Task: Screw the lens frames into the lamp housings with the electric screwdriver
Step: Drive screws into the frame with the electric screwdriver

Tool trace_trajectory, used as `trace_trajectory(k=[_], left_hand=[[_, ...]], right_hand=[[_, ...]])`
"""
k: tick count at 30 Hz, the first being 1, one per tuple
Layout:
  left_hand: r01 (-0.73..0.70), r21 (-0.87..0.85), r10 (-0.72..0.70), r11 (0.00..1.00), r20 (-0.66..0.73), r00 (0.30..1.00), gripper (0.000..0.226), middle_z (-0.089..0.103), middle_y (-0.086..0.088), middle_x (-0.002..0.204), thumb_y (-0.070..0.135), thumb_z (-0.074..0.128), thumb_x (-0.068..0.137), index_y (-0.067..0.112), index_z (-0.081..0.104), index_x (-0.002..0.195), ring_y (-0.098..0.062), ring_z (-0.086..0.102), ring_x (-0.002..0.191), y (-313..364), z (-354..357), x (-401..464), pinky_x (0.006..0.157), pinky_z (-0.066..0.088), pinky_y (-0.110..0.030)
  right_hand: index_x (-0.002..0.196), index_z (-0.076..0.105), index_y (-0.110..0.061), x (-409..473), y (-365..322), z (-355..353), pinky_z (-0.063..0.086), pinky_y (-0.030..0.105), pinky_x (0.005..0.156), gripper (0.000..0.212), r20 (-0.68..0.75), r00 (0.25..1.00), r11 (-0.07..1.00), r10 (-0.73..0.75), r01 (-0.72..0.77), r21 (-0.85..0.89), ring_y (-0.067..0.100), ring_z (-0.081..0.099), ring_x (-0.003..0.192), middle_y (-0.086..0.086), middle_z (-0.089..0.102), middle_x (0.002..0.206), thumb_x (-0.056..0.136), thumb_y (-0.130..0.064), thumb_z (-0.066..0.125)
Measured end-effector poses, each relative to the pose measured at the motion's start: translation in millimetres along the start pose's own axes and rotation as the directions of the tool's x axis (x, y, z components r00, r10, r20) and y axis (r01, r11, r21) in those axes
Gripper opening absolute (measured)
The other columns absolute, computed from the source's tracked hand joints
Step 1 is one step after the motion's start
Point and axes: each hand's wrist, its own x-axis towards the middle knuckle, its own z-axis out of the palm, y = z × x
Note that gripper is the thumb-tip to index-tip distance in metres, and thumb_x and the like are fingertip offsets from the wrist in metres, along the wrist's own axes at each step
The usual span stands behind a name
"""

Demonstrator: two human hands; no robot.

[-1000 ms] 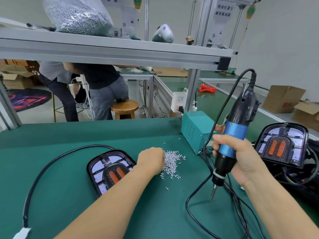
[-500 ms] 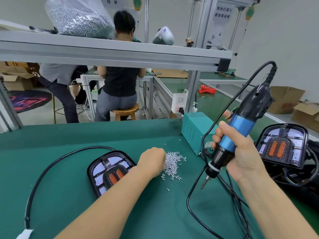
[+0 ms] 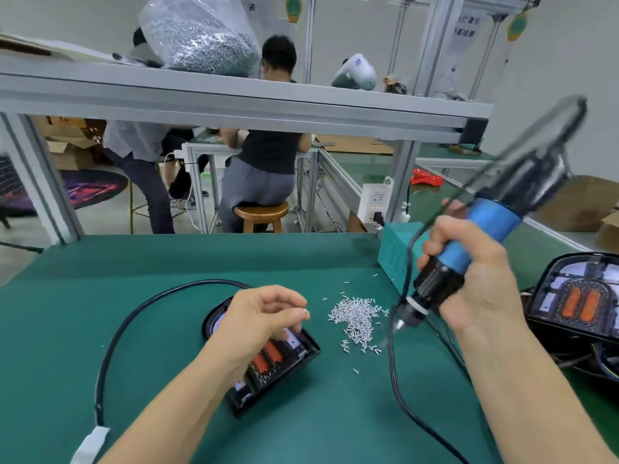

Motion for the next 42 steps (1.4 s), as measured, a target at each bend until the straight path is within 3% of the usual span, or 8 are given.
trace_trajectory(k=[3,10,20,25,29,32,38,42], left_hand=[[0.011,-0.020,-0.012,1.000,-0.037,0.999,0.019,0.071,-0.011,0.073,-0.003,0.072,0.076,0.015,0.071,0.071,-0.011,0.061,0.059,-3.5,-8.0,-11.2,0.053,0.047,-0.017],[0.011,-0.144,-0.023,0.990,-0.087,0.996,0.013,0.069,-0.007,0.067,-0.002,0.072,0.076,0.010,0.068,0.078,-0.016,0.058,0.059,-7.2,-10.3,-28.7,0.055,0.048,-0.025],[-0.065,-0.300,0.131,0.952,0.206,0.970,0.014,0.072,-0.006,0.077,0.007,0.071,0.069,0.020,0.073,0.071,-0.014,0.069,0.087,3.4,25.2,-51.1,0.077,0.050,-0.016],[0.036,-0.422,0.100,0.906,0.295,0.950,0.014,0.071,-0.006,0.074,0.005,0.069,0.070,0.018,0.072,0.072,-0.014,0.066,0.076,3.4,49.2,-52.4,0.077,0.049,-0.021],[-0.019,-0.428,0.069,0.903,0.101,0.992,0.019,0.071,-0.010,0.072,-0.006,0.075,0.069,0.012,0.071,0.071,-0.012,0.067,0.068,2.3,44.2,-45.7,0.068,0.049,-0.016],[-0.096,-0.366,0.079,0.926,-0.060,0.995,0.017,0.070,-0.008,0.073,-0.007,0.068,0.073,0.010,0.070,0.072,-0.010,0.065,0.069,1.7,33.4,-40.7,0.066,0.049,-0.012],[-0.006,-0.467,-0.004,0.884,-0.020,1.000,0.014,0.071,-0.006,0.072,0.003,0.069,0.065,0.009,0.067,0.077,-0.011,0.066,0.069,1.5,41.0,-29.0,0.067,0.049,-0.014],[0.219,-0.560,-0.159,0.799,0.154,0.975,0.019,0.068,-0.008,0.073,0.006,0.070,0.060,0.010,0.066,0.078,-0.015,0.061,0.067,-5.3,67.6,-36.4,0.071,0.044,-0.027]], right_hand=[[0.090,0.064,-0.021,-4.0,16.0,17.7,0.038,0.019,0.046,0.030,0.019,0.982,0.929,-0.187,0.183,-0.320,0.011,0.044,0.044,-0.004,0.051,0.054,0.074,0.004,0.069],[0.059,0.054,-0.015,-12.7,37.6,44.9,0.040,0.021,0.055,0.012,0.009,0.997,0.982,-0.080,0.078,0.175,0.010,0.042,0.047,-0.005,0.045,0.052,0.069,-0.009,0.055],[0.106,0.043,-0.005,-15.2,56.6,53.8,0.043,0.026,0.056,0.040,-0.058,0.982,0.982,-0.181,0.184,0.053,0.013,0.047,0.053,0.003,0.048,0.063,0.071,-0.005,0.062],[0.107,0.043,-0.006,-16.2,60.5,46.9,0.043,0.028,0.061,0.039,-0.055,0.983,0.984,-0.174,0.176,0.033,0.012,0.049,0.053,-0.003,0.053,0.056,0.073,-0.007,0.061],[0.097,0.057,-0.014,-16.7,51.0,37.7,0.039,0.030,0.059,0.030,-0.001,0.985,0.976,-0.172,0.171,-0.132,0.015,0.045,0.052,-0.004,0.051,0.053,0.069,-0.003,0.060],[0.089,0.060,-0.018,-11.8,32.3,21.9,0.040,0.023,0.051,0.029,0.043,0.999,0.984,0.007,0.001,-0.178,0.012,0.046,0.047,-0.003,0.048,0.051,0.063,-0.005,0.060],[0.092,0.065,-0.019,-7.5,8.0,6.3,0.046,0.017,0.045,0.041,0.265,0.867,0.832,0.422,-0.487,0.268,0.004,0.047,0.046,-0.009,0.047,0.059,0.052,-0.010,0.071],[0.090,0.062,-0.020,-9.0,22.5,23.1,0.048,0.017,0.051,0.033,0.113,0.930,0.731,0.349,-0.346,0.588,0.005,0.051,0.048,-0.009,0.052,0.060,0.059,-0.008,0.067]])
